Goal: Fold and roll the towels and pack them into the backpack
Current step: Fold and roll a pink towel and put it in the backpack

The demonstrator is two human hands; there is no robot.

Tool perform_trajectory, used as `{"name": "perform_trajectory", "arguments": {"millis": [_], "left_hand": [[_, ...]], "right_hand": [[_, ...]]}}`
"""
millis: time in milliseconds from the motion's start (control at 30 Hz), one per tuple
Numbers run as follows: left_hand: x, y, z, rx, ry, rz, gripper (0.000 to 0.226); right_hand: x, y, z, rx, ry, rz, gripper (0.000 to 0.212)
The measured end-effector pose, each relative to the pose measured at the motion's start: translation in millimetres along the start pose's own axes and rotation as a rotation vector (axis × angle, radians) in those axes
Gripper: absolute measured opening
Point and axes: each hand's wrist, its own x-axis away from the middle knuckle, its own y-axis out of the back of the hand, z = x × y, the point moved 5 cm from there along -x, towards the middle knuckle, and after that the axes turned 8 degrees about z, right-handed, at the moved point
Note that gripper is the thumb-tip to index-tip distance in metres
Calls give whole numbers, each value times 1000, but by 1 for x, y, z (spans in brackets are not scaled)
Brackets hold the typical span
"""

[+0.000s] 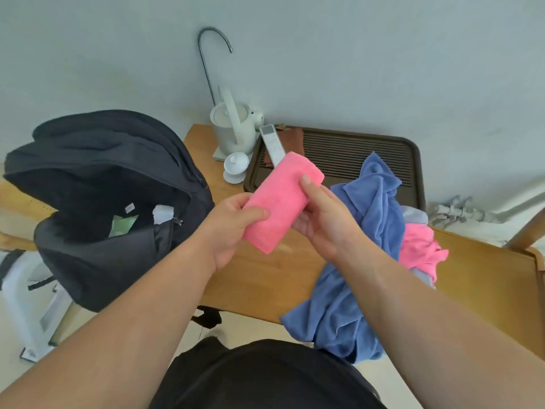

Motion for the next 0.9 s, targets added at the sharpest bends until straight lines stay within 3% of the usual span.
{"name": "perform_trajectory", "arguments": {"millis": [133,300,433,567,733,800,900], "left_hand": [[3,31,-29,-112,-90,0,31],[23,90,-38,-362,-184,81,47],[39,143,-25,-384,-179,139,52],[59,188,-12,-353,-175,176,51],[78,229,0,-444,-217,166,40],[85,248,5,-584,-248,114,51],[97,280,18,-956,-305,-41,54]], "right_hand": [[-12,-42,-7,12,113,-103,33],[-19,-103,-29,135,264,-329,34],[-19,-159,-64,247,279,-483,63],[-16,-204,-93,389,281,-477,79],[-14,-233,-123,560,244,-514,37],[-17,-239,-129,628,224,-546,24],[-33,-244,-138,643,159,-518,25]]}}
